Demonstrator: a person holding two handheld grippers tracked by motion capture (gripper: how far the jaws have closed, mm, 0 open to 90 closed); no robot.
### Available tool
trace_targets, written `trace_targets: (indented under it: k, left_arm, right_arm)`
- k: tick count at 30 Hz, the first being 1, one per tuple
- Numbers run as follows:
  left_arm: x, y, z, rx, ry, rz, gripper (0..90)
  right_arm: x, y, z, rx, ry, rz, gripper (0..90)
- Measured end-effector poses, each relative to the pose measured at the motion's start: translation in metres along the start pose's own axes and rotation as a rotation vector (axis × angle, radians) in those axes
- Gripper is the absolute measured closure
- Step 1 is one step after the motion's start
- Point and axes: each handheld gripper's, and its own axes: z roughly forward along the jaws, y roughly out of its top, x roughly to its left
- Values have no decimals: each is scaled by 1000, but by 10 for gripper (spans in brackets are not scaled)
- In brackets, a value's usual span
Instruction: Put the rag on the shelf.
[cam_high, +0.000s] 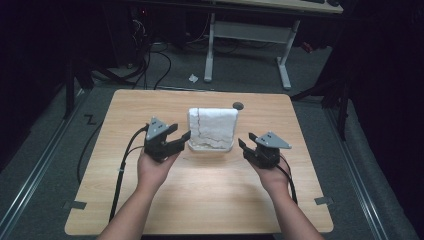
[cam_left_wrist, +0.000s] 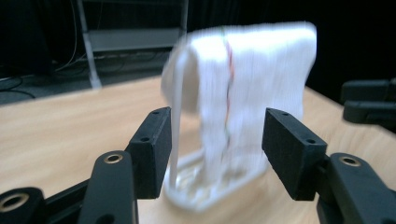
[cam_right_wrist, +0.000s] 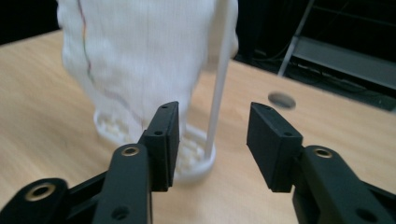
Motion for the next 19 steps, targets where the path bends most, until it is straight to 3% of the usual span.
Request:
trace_targets:
  k: [5,7,10,11,13,14,16,19]
  left_arm:
    - [14,-52,-25,114,-2,-30,421]
    - [19,-79,-35,184,2,-33,417]
    - [21,-111,-49,249,15,-28,411]
    - [22,-118,-53,265,15,-54,416]
    - [22,-116,-59,255,-12,-112,414]
    - [21,-114,-61,231,-22,-113,395]
    - [18,-113,-58,227,-10,-74,390]
    - [16,-117,-50,272,-21,-57,388]
  right_arm:
    - [0,-42,-15,63,6,11,470]
    - [-1,-56,-21,85,7,16,447]
    - [-2,-78,-31,119,12,32,429]
    - [-1,-83,-33,138,12,32,427]
    - [0,-91,-37,160,-1,20,428]
    - [1,-94,-38,169,0,22,427]
    - [1,-96,-36,180,0,23,424]
    - [2,-94,-33,178,-4,26,421]
